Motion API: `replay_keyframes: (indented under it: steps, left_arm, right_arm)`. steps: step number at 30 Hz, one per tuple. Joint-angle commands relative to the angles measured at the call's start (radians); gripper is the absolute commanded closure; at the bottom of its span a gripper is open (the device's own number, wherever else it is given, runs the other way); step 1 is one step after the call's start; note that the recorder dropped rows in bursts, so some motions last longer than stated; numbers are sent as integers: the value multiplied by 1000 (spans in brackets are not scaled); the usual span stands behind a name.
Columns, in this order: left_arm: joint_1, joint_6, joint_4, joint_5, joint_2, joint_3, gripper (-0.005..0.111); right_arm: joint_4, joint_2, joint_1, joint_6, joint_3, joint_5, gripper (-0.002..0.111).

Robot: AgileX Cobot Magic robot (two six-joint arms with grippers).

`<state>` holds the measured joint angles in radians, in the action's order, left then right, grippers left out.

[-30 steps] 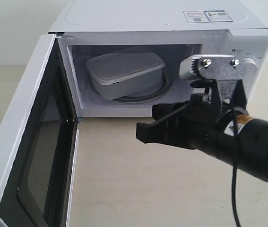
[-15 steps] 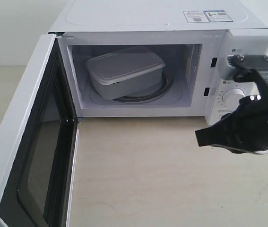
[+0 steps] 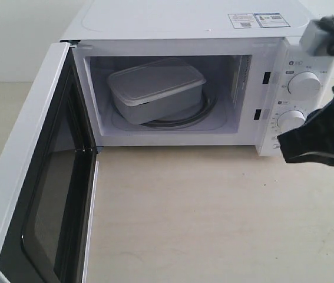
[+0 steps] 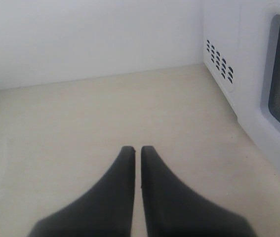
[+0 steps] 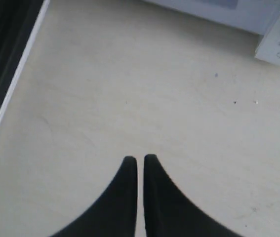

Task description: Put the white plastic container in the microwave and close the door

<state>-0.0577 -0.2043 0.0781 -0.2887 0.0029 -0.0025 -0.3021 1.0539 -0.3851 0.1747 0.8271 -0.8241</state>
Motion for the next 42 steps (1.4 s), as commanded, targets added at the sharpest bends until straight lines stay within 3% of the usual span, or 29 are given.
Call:
replay_keyframes:
  steps: [1, 10, 26, 29, 32, 33, 35, 38, 42]
  left_arm:
    - [-1, 11, 9, 3, -3, 2, 102]
    - [-1, 11, 9, 3, -3, 2, 102]
    - [-1, -4, 20, 10, -3, 2, 102]
    - [-1, 25, 198, 99, -3, 2, 102]
    - [-1, 69, 547, 326, -3, 2, 102]
    - [-1, 160, 715, 384, -3, 2, 102]
    - [-1, 302, 877, 473, -3, 2, 102]
    - [-1, 333, 875, 615, -3, 2, 102]
    - [-1, 317, 804, 384, -3, -87, 102]
  right_arm:
    - [-15, -133, 6, 10, 10, 28, 108]
    - [-15, -194, 6, 3, 10, -56, 108]
    - [-17, -194, 6, 7, 10, -40, 108]
    - [-17, -194, 6, 11, 10, -40, 108]
    - [-15, -194, 6, 18, 10, -34, 108]
    - [-15, -194, 6, 18, 10, -31, 108]
    - [-15, -194, 6, 18, 10, -31, 108]
    - [-15, -194, 6, 18, 10, -34, 108]
    - [-15, -194, 6, 18, 10, -40, 108]
